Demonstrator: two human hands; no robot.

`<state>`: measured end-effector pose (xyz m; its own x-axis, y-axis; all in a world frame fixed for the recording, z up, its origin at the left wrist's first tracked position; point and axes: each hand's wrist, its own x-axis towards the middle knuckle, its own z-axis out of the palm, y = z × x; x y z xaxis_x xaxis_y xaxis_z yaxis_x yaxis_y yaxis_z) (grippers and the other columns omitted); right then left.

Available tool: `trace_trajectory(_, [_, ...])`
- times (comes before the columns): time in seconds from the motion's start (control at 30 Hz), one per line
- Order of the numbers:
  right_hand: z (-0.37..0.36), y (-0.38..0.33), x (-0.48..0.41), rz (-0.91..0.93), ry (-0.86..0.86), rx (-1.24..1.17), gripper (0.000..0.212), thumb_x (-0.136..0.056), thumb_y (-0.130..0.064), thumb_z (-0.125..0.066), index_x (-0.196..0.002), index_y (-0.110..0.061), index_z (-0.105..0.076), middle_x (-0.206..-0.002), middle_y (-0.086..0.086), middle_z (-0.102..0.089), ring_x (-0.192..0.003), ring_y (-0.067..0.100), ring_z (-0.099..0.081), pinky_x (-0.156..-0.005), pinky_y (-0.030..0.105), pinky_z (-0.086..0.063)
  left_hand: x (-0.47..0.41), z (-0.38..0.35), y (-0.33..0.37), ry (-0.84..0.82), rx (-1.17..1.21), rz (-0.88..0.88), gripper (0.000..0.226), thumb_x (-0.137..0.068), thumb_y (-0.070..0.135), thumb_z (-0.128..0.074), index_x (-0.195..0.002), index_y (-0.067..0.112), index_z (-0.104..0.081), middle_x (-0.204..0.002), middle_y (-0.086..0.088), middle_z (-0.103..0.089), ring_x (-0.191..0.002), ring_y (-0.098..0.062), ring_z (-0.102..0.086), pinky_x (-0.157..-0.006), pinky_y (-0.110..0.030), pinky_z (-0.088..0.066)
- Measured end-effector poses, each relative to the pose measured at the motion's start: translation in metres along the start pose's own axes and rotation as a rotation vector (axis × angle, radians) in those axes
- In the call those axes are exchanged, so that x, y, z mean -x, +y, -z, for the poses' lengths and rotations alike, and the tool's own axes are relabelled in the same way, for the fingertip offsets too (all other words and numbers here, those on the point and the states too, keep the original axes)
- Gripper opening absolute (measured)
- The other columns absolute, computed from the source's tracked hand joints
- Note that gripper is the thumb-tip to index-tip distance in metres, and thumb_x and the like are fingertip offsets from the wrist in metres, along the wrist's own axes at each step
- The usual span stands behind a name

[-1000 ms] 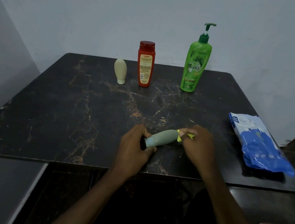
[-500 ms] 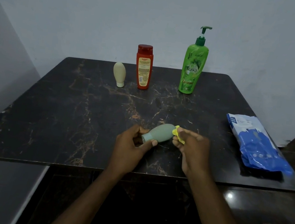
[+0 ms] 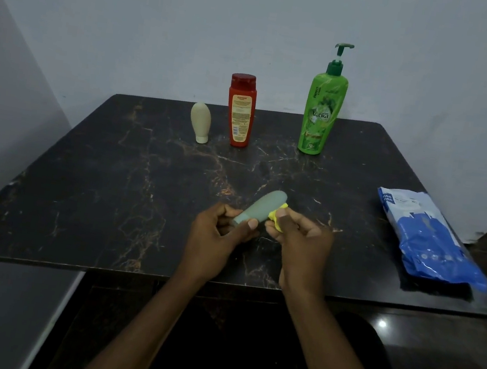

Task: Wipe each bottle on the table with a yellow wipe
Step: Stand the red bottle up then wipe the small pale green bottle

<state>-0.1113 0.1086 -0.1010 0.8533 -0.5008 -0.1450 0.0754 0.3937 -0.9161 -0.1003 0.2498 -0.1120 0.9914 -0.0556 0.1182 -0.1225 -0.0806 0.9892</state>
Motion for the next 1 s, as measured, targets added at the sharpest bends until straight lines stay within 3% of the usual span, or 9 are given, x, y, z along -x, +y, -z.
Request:
trace_trajectory(0.07, [-0.002,0.004,0.008,0.126,-0.019,0.134,0.017,-0.090,-0.011,-0.072,-0.105,-0.005,-0.075,-0.081,0.003,-0.077,-0.074,0.016,-0.075,-0.068,0.027,-0.061,0.000,-0.002,0.001,-0.011,0.047,0.012,0.024,-0.092,0.015,-0.075,-0.103,-0.003,-0.066,-0.098,-0.013,-0.079,-0.091,-0.029,-0.078,-0.087,-0.047,-0.061])
trace_trajectory(0.23, [0.003,0.017,0.020,0.718,-0.156,0.669,0.019,-0.093,-0.009,-0.069,-0.109,-0.013,-0.076,-0.084,-0.002,-0.059,-0.072,0.009,-0.061,-0.064,0.020,-0.051,0.002,-0.002,0.006,0.000,0.023,-0.013,0.023,-0.094,0.019,-0.073,-0.098,-0.003,-0.067,-0.089,-0.011,-0.079,-0.083,-0.026,-0.078,-0.076,-0.034,-0.062])
trace_trajectory(0.33, [0.011,0.011,0.009,0.846,-0.243,0.780,0.023,-0.092,0.001,-0.065,-0.109,-0.010,-0.075,-0.088,-0.001,-0.057,-0.072,0.008,-0.057,-0.064,0.016,-0.048,0.003,0.000,0.009,-0.022,0.052,-0.004,0.022,-0.095,0.018,-0.071,-0.098,-0.003,-0.067,-0.086,-0.013,-0.079,-0.081,-0.030,-0.078,-0.075,-0.031,-0.061])
trace_trajectory(0.47, [0.024,-0.011,-0.028,0.726,-0.163,0.783,0.026,-0.093,-0.002,-0.062,-0.111,-0.016,-0.076,-0.091,-0.004,-0.059,-0.078,0.006,-0.060,-0.069,0.010,-0.044,0.002,0.000,0.007,-0.018,0.082,0.024,0.020,-0.094,0.017,-0.072,-0.099,-0.002,-0.068,-0.083,-0.016,-0.078,-0.077,-0.032,-0.078,-0.072,-0.029,-0.061])
trace_trajectory(0.6, [0.028,-0.009,-0.036,0.648,-0.204,0.742,0.020,-0.096,-0.011,-0.062,-0.112,-0.015,-0.074,-0.094,-0.007,-0.060,-0.083,0.008,-0.064,-0.074,0.038,-0.059,-0.001,0.001,0.004,0.001,0.111,0.046,0.021,-0.092,0.016,-0.074,-0.101,-0.002,-0.070,-0.079,-0.018,-0.077,-0.075,-0.032,-0.077,-0.071,-0.028,-0.060])
trace_trajectory(0.73, [0.026,-0.004,-0.005,0.782,-0.285,0.758,0.018,-0.093,-0.004,-0.066,-0.109,-0.008,-0.074,-0.093,-0.007,-0.060,-0.082,0.001,-0.061,-0.071,0.011,-0.048,-0.006,0.004,-0.001,0.049,0.123,0.052,0.018,-0.090,0.017,-0.076,-0.100,0.002,-0.073,-0.077,-0.018,-0.076,-0.072,-0.028,-0.074,-0.077,-0.032,-0.058])
trace_trajectory(0.8, [0.026,-0.002,-0.001,0.779,-0.277,0.769,0.017,-0.091,-0.005,-0.069,-0.106,-0.009,-0.075,-0.092,-0.007,-0.062,-0.083,-0.001,-0.060,-0.071,0.005,-0.042,-0.006,0.006,-0.001,0.060,0.124,0.044,0.017,-0.089,0.015,-0.077,-0.102,0.004,-0.074,-0.081,-0.017,-0.076,-0.071,-0.023,-0.072,-0.076,-0.031,-0.057])
trace_trajectory(0.9, [0.030,0.002,-0.017,0.581,-0.244,0.711,0.017,-0.090,-0.015,-0.070,-0.106,-0.019,-0.076,-0.091,-0.008,-0.065,-0.083,0.002,-0.063,-0.075,0.023,-0.054,-0.006,0.004,0.003,0.069,0.110,0.025,0.016,-0.088,0.011,-0.077,-0.103,0.008,-0.075,-0.090,-0.010,-0.078,-0.073,-0.018,-0.070,-0.074,-0.031,-0.057])
trace_trajectory(1.0, [0.032,0.007,-0.022,0.432,-0.264,0.646,0.015,-0.087,-0.025,-0.069,-0.100,-0.024,-0.077,-0.090,-0.009,-0.070,-0.079,0.014,-0.071,-0.074,0.045,-0.059,-0.008,0.004,0.005,0.102,0.065,-0.024,0.014,-0.088,0.015,-0.077,-0.102,0.013,-0.077,-0.093,-0.008,-0.078,-0.085,-0.026,-0.073,-0.081,-0.044,-0.059])
